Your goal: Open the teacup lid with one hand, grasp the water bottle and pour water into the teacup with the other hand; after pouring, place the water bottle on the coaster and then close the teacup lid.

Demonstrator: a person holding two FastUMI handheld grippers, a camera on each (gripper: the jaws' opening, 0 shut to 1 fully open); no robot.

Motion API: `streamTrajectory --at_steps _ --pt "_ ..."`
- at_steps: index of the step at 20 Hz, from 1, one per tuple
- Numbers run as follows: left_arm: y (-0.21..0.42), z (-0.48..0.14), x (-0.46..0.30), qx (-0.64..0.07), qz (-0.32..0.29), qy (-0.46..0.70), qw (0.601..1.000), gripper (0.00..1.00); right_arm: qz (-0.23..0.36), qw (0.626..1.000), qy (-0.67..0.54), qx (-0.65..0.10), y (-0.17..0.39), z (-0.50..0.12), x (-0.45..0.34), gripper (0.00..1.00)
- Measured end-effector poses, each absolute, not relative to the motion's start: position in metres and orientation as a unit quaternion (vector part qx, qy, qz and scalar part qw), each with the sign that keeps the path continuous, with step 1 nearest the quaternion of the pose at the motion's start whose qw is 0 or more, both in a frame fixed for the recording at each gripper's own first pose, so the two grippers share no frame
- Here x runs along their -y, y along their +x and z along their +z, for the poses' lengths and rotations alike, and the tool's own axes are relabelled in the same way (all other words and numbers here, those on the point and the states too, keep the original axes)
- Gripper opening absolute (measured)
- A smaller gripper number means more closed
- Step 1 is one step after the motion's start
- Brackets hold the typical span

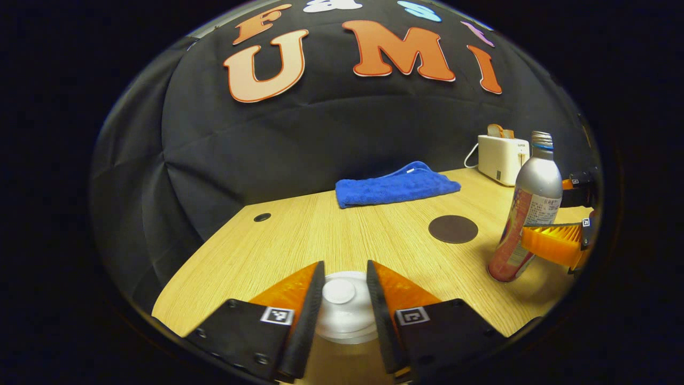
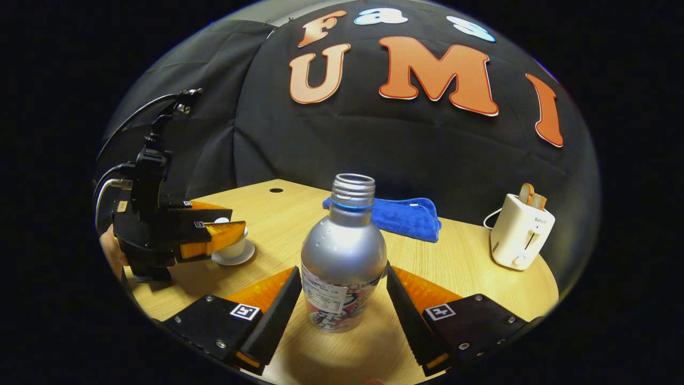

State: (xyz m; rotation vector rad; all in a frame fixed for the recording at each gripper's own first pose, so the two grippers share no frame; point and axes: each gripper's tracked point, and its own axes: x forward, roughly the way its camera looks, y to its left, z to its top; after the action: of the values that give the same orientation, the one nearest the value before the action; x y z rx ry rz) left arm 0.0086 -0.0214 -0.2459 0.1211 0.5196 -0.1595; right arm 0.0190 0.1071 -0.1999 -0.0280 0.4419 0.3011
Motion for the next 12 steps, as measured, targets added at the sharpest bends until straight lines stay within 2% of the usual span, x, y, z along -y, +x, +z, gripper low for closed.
streamTrajectory --at_steps 1,2,4,8,10,11,12 --pt "0.0067 -0.2454 0.0212 -0.256 -0.080 0.062 0.961 0.51 0.148 0.965 -0.014 -0.218 0.0190 -0.2008 -0.1075 0.97" --pt "0.0085 -0.2444 0.0186 -0.254 -0.074 0.066 0.962 0.51 0.148 0.965 -0.013 -0.218 0.0189 -0.1999 -0.1074 0.97" --pt "0.0116 -0.2440 0.0183 -0.251 -0.069 0.062 0.963 0.35 0.148 0.964 -0.010 -0.220 0.0203 -0.2000 -0.1077 0.96" --pt "0.0113 -0.2424 0.0172 -0.244 -0.066 0.050 0.966 0.35 0.148 0.962 -0.005 -0.231 0.0194 -0.2048 -0.1101 0.96" --pt "0.0111 -0.2416 0.0171 -0.241 -0.065 0.045 0.967 0.29 0.146 0.961 -0.004 -0.235 0.0203 -0.2046 -0.1087 0.96" --pt "0.0112 -0.2411 0.0159 -0.238 -0.064 0.043 0.968 0.34 0.147 0.960 -0.004 -0.236 0.0199 -0.2048 -0.1108 0.96" --pt "0.0114 -0.2388 0.0141 -0.234 -0.061 0.041 0.969 0.34 0.147 0.960 -0.005 -0.240 0.0200 -0.2051 -0.1120 0.96"
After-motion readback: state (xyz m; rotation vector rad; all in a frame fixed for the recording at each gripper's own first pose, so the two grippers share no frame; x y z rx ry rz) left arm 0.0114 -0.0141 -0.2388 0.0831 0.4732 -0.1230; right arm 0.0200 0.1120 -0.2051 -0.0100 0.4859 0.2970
